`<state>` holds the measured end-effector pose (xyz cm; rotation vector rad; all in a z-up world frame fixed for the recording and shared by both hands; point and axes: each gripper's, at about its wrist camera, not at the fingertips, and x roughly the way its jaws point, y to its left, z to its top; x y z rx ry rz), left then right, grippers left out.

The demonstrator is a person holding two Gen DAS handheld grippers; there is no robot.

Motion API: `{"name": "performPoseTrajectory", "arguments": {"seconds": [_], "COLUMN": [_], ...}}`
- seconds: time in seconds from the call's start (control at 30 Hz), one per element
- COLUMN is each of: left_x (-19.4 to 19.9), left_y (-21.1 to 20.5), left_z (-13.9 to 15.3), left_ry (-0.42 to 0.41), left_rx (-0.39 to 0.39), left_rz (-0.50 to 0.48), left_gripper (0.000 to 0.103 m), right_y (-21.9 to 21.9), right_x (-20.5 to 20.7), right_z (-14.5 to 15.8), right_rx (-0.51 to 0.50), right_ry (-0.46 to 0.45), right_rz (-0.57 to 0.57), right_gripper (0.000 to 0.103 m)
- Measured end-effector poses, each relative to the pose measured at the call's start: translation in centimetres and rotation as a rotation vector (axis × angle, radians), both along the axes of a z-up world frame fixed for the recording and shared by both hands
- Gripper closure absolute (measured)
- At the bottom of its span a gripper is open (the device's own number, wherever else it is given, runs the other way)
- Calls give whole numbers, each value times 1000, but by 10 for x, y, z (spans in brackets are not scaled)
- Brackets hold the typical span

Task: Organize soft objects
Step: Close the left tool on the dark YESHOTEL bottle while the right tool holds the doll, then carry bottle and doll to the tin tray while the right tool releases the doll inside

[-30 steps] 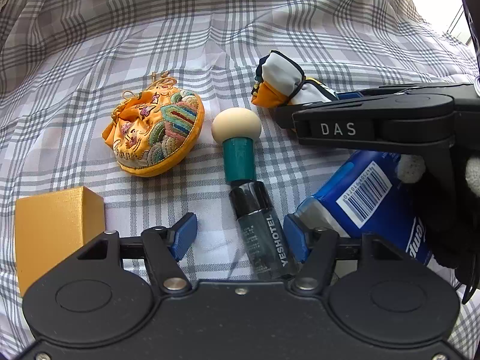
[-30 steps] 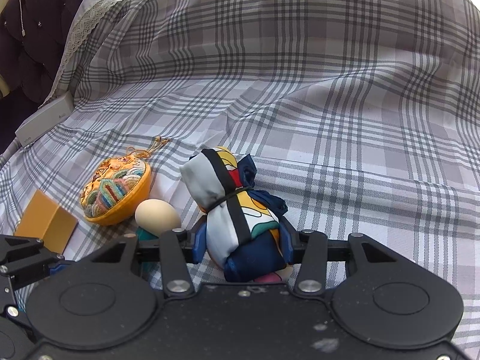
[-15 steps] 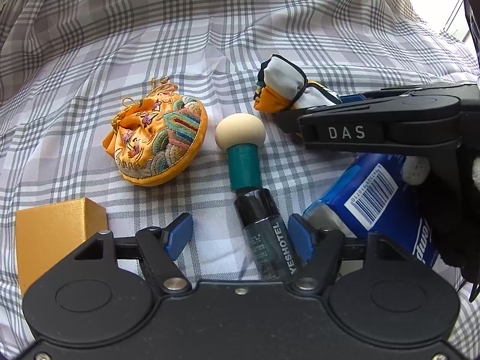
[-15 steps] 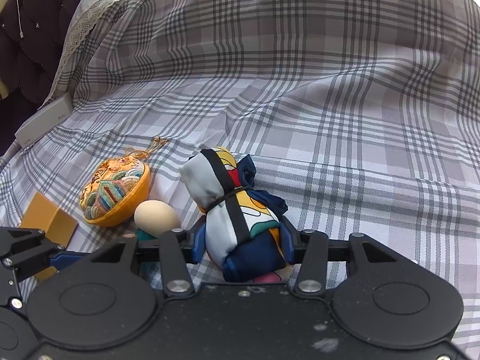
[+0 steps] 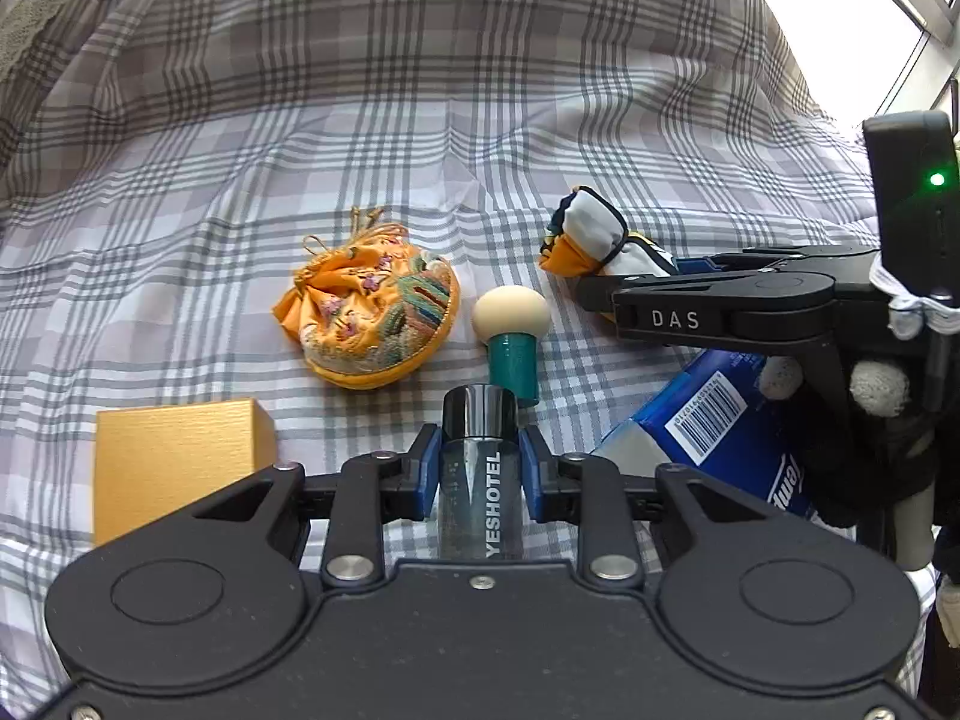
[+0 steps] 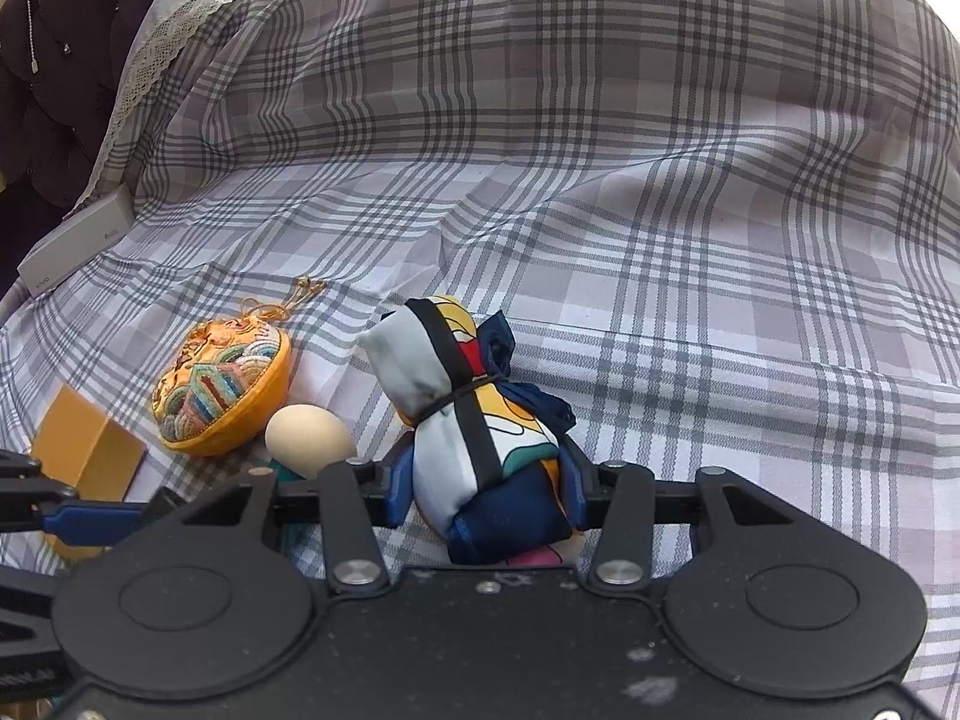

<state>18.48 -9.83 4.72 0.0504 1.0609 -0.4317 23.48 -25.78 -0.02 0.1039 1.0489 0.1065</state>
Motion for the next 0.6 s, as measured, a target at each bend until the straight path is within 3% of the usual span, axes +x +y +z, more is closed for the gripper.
{"name": "performPoseTrajectory", "arguments": {"seconds": [0.33, 0.6], "left_x": [-48, -79], "left_y": [51, 82], "left_z": [37, 45], "left_ry": [-66, -87], "left_rx": [-43, -52], "left_rz": [22, 45], "left_gripper": [76, 76], "right_y": [-10, -21], "right_x": [-4, -20], "right_z": [34, 81], "right_rx": [-54, -180], "right_ry": [-45, 8], "right_rz": [-186, -434], "right_gripper": [59, 59]}}
